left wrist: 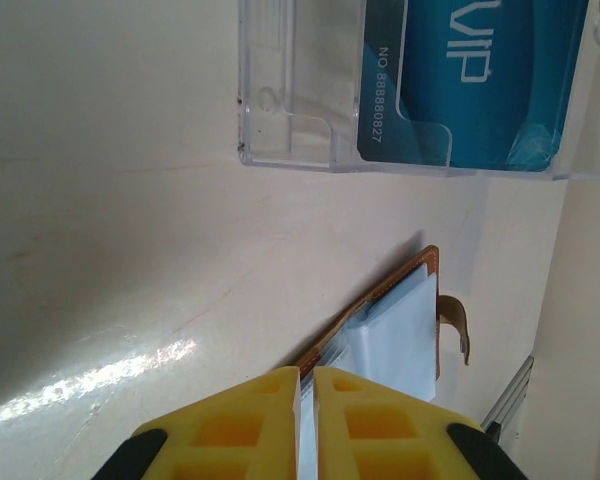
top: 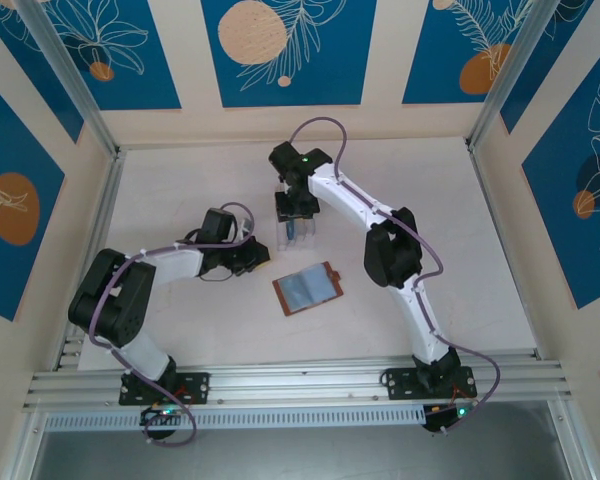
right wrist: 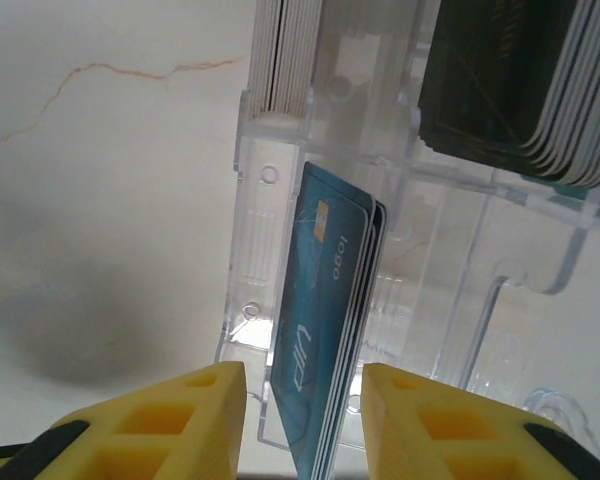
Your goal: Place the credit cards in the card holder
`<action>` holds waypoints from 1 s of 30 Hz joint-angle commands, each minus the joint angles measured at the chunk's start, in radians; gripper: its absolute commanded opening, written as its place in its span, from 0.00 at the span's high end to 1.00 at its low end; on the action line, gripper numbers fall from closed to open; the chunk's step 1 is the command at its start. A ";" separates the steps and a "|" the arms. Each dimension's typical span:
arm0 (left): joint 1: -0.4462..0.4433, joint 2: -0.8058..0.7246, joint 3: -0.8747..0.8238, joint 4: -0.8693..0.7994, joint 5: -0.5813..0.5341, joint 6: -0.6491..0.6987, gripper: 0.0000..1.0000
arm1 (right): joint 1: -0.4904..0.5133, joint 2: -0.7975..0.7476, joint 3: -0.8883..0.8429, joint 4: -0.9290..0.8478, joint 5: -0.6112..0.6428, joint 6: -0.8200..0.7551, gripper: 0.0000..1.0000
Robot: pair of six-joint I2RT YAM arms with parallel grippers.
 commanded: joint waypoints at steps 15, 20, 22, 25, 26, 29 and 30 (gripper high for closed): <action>0.039 0.078 0.065 0.040 0.029 -0.008 0.89 | 0.015 0.035 0.056 -0.054 -0.071 -0.011 0.68; 0.041 0.142 0.085 0.068 0.048 -0.012 0.89 | 0.013 0.019 0.050 -0.041 -0.091 -0.016 0.72; 0.041 0.161 0.090 0.080 0.053 -0.015 0.89 | 0.012 0.019 0.050 -0.037 -0.116 -0.017 0.72; 0.041 0.176 0.094 0.095 0.053 -0.020 0.89 | 0.008 0.020 0.038 -0.019 -0.154 -0.016 0.72; 0.041 0.180 0.096 0.095 0.053 -0.020 0.89 | 0.005 0.022 0.036 -0.014 -0.170 -0.016 0.72; 0.041 0.186 0.099 0.098 0.057 -0.023 0.89 | -0.007 0.031 0.028 -0.003 -0.206 -0.013 0.70; 0.041 0.185 0.098 0.098 0.056 -0.023 0.89 | -0.011 0.032 0.024 0.000 -0.217 -0.013 0.69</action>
